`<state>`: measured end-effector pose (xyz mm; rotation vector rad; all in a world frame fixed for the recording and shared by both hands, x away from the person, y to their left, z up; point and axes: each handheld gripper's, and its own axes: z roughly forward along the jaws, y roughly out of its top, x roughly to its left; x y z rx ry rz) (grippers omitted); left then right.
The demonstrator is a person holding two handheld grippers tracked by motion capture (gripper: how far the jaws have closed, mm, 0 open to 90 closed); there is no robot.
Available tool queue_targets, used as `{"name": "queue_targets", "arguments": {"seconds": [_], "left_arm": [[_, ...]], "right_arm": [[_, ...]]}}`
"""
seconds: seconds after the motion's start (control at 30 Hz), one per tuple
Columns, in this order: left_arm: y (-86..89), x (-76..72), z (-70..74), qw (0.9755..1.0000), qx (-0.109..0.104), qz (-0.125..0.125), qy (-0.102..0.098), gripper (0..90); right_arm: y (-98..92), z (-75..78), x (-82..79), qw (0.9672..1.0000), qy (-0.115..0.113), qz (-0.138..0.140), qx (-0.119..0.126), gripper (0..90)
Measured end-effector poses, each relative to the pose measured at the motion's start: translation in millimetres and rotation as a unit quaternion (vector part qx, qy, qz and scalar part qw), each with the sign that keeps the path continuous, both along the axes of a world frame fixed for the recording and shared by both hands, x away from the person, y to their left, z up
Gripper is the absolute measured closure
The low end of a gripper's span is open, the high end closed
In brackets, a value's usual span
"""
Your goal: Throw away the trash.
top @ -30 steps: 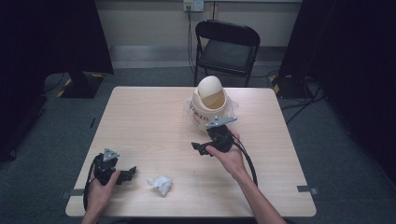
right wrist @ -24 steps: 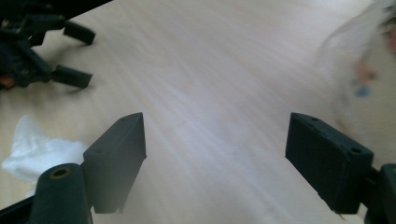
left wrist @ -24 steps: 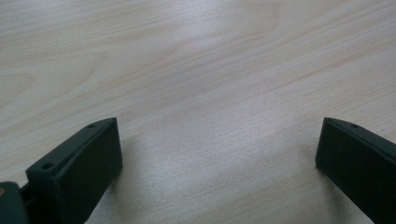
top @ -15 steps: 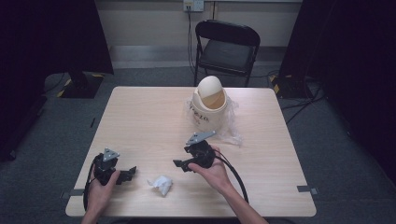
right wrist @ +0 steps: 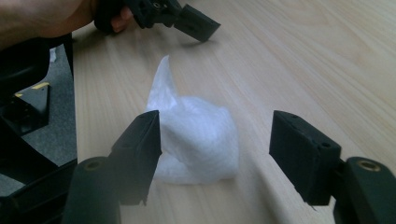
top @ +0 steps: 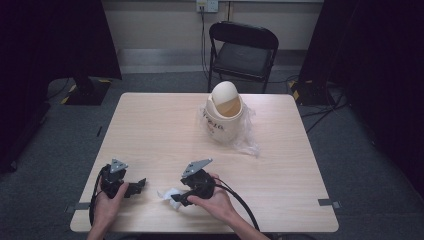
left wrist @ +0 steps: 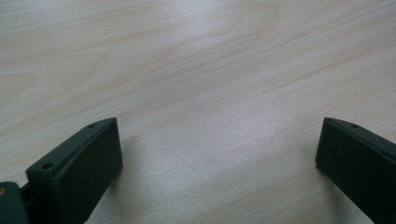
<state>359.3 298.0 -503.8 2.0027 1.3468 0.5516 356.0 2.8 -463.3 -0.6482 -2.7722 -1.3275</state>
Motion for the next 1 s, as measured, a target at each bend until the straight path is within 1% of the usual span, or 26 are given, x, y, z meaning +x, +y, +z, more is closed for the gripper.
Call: {"name": "queue_targets", "arguments": {"seconds": [0.03,0.1,0.13,0.23,0.33,0.4,0.47,0.57,0.67,0.73,0.83,0.87,0.93,1.0], "left_arm": [[0.0,0.0,0.0,1.0,0.0,0.0,0.0,0.0],[-0.1,0.0,0.0,1.0,0.0,0.0,0.0,0.0],[0.0,0.0,0.0,1.0,0.0,0.0,0.0,0.0],[-0.1,0.0,0.0,1.0,0.0,0.0,0.0,0.0],[0.0,0.0,0.0,1.0,0.0,0.0,0.0,0.0],[0.0,0.0,0.0,1.0,0.0,0.0,0.0,0.0],[0.0,0.0,0.0,1.0,0.0,0.0,0.0,0.0],[0.0,0.0,0.0,1.0,0.0,0.0,0.0,0.0],[0.0,0.0,0.0,1.0,0.0,0.0,0.0,0.0],[0.0,0.0,0.0,1.0,0.0,0.0,0.0,0.0],[0.0,0.0,0.0,1.0,0.0,0.0,0.0,0.0],[0.0,0.0,0.0,1.0,0.0,0.0,0.0,0.0],[0.0,0.0,0.0,1.0,0.0,0.0,0.0,0.0],[0.0,0.0,0.0,1.0,0.0,0.0,0.0,0.0]], "right_arm": [[1.5,0.7,-1.8,0.9999,-0.009,0.005,-0.002,39.1],[4.4,0.2,-3.9,0.9999,-0.011,0.011,-0.006,41.4],[5.8,-1.7,-4.1,0.9998,-0.012,0.013,-0.009,44.3],[10.1,-8.0,-6.8,0.9995,-0.012,0.02,-0.023,45.8],[13.7,-13.0,-9.2,0.9989,-0.017,0.027,-0.034,48.8],[14.7,-14.9,-9.0,0.9986,-0.017,0.031,-0.038,48.6],[15.6,-17.6,-8.2,0.9985,-0.018,0.032,-0.042,46.1],[16.9,-23.0,-6.8,0.9984,-0.008,0.031,-0.047,40.3],[17.5,-24.9,-6.9,0.9981,-0.009,0.035,-0.05,41.2],[17.0,-25.1,-7.0,0.9982,-0.012,0.037,-0.046,49.6],[16.2,-26.0,-6.8,0.9983,-0.017,0.031,-0.046,59.7],[15.9,-26.2,-6.5,0.9984,-0.016,0.03,-0.046,62.0],[14.3,-26.0,-5.3,0.9988,-0.007,0.024,-0.042,65.7],[11.5,-26.0,-3.6,0.9991,0.001,0.02,-0.038,67.6]]}}
